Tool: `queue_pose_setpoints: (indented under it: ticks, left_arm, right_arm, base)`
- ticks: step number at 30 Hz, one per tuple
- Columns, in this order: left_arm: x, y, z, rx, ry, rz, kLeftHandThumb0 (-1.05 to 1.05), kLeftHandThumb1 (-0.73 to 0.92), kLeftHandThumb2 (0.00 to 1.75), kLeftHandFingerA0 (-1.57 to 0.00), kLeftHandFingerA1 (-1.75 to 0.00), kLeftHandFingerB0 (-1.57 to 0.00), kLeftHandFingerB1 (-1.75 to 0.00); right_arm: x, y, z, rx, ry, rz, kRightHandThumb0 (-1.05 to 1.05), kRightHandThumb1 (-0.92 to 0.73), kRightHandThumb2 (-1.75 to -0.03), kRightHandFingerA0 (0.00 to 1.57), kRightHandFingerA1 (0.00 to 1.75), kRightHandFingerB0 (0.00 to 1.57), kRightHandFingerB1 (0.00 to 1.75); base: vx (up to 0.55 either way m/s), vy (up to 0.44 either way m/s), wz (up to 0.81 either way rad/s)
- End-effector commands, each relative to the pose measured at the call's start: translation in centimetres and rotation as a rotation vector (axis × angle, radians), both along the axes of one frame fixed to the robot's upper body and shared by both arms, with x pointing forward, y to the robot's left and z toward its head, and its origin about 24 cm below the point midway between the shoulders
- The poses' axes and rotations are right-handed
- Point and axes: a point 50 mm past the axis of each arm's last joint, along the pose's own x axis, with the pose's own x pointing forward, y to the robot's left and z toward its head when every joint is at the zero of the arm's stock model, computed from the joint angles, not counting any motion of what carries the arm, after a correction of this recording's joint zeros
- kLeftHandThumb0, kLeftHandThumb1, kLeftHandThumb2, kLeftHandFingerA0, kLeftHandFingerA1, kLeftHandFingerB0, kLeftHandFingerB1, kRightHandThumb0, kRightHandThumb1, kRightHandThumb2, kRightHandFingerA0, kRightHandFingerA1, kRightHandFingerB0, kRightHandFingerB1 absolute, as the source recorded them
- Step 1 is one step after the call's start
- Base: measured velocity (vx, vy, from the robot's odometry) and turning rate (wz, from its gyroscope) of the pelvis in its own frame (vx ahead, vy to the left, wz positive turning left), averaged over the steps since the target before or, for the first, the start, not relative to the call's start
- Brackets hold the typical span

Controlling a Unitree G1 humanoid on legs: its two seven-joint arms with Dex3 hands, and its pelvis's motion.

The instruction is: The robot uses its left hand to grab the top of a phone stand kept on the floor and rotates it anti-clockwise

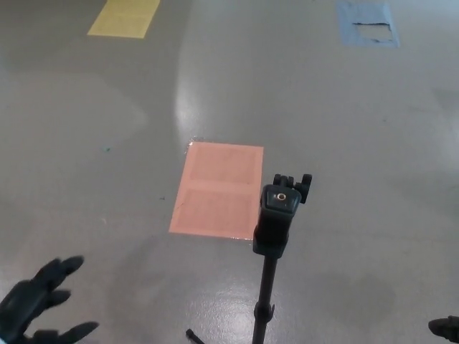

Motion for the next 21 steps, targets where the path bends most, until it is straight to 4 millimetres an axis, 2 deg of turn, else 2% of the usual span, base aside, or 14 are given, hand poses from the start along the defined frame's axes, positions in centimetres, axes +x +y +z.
queue_pose_setpoints:
  ticks: [1,5,6,9,10,17,18,21]
  left_arm:
    - [-0.2,-6.5,8.1,-0.075,-0.396,-0.312,-0.53,0.52,0.55,-0.22,-0.36,0.00,-0.25]
    - [0.0,-7.9,10.1,-0.067,-0.477,-0.383,-0.53,0.50,0.55,-0.22,-0.37,0.00,-0.22]
    - [0.1,-8.3,10.7,-0.072,-0.495,-0.399,-0.60,0.39,0.72,-0.19,-0.46,0.00,-0.16]
    - [0.2,-9.3,11.9,-0.094,-0.520,-0.433,-0.56,0.38,0.72,-0.20,-0.47,0.00,-0.21]
    - [0.2,-9.5,12.2,-0.101,-0.526,-0.446,-0.57,0.50,0.54,-0.25,-0.37,0.00,-0.25]
    - [0.2,-10.7,13.1,-0.114,-0.555,-0.489,-0.59,0.50,0.55,-0.26,-0.36,0.00,-0.28]
    - [0.3,-10.9,13.2,-0.115,-0.564,-0.495,-0.61,0.40,0.73,-0.20,-0.46,-0.01,-0.23]
    - [0.3,-11.4,14.0,-0.089,-0.589,-0.514,-0.64,0.42,0.75,-0.21,-0.45,-0.01,-0.23]
  right_arm:
    - [0.3,-0.4,0.4,-0.021,-0.033,-0.022,-0.45,-0.66,-0.88,0.40,0.53,0.00,0.19]
    - [0.6,-0.5,0.6,-0.027,-0.037,-0.020,-0.44,-0.65,-0.87,0.36,0.52,0.00,0.20]
    - [0.6,-0.5,0.7,-0.033,-0.036,-0.014,-0.44,-0.65,-0.88,0.33,0.51,0.00,0.21]
    - [0.7,-0.5,0.7,-0.044,-0.035,-0.004,-0.44,-0.64,-0.87,0.31,0.50,0.00,0.22]
    - [0.7,-0.5,0.7,-0.044,-0.035,-0.002,-0.43,-0.65,-0.88,0.36,0.51,0.00,0.23]
    - [0.6,-0.5,0.7,-0.037,-0.027,-0.004,-0.44,-0.64,-0.87,0.36,0.51,0.00,0.22]
    - [0.7,-0.5,0.7,-0.040,-0.027,0.000,-0.44,-0.64,-0.87,0.31,0.50,0.00,0.22]
    - [0.9,-0.5,0.8,-0.044,-0.027,0.004,-0.44,-0.64,-0.87,0.33,0.51,0.00,0.21]
  base:
    - [0.00,0.000,0.00]
    - [0.00,0.000,0.00]
    - [0.00,0.000,0.00]
    - [0.00,0.000,0.00]
    - [0.00,0.000,0.00]
    - [0.00,0.000,0.00]
    - [0.00,0.000,0.00]
    - [0.00,0.000,0.00]
